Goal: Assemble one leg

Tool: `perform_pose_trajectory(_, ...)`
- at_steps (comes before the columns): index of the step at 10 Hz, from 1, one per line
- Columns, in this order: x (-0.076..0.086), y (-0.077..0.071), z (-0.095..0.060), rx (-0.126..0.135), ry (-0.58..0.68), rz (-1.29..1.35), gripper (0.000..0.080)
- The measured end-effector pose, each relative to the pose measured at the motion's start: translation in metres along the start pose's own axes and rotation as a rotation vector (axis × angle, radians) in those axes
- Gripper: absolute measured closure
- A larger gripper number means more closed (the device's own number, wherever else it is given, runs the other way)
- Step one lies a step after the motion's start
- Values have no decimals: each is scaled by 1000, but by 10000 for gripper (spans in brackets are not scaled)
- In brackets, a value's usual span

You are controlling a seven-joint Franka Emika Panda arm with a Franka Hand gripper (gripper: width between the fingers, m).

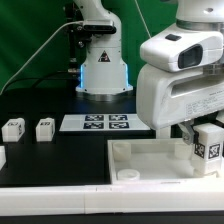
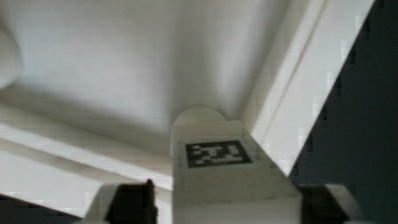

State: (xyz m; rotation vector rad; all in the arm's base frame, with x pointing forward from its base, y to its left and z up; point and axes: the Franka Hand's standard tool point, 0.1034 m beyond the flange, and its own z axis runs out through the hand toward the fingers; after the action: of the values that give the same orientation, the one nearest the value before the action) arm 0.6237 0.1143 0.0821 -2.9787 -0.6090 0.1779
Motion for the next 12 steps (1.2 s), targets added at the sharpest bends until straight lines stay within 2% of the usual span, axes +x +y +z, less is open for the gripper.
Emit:
perform_pose_trajectory(5, 0, 1, 0, 0, 1, 39, 506)
perform_pose_trajectory(8, 1, -1, 0, 6, 3, 319, 506)
perform_pose_trajectory(12, 2, -7, 1, 9, 2, 836, 506)
